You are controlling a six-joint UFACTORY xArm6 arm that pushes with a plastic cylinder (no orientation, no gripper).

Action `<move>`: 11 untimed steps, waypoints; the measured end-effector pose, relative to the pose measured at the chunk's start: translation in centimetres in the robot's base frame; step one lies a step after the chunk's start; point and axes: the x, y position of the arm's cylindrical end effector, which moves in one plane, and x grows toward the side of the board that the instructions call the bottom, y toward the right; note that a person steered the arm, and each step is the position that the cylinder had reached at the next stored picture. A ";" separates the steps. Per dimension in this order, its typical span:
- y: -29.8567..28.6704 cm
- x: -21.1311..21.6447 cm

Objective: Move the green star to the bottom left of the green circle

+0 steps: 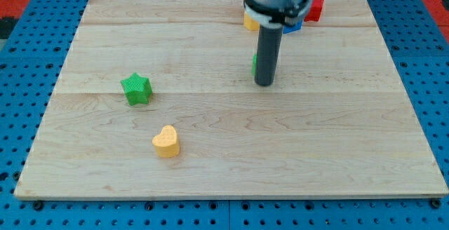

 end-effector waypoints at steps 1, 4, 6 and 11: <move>0.6 -6.0; -11.3 7.8; -26.1 6.7; -3.8 0.5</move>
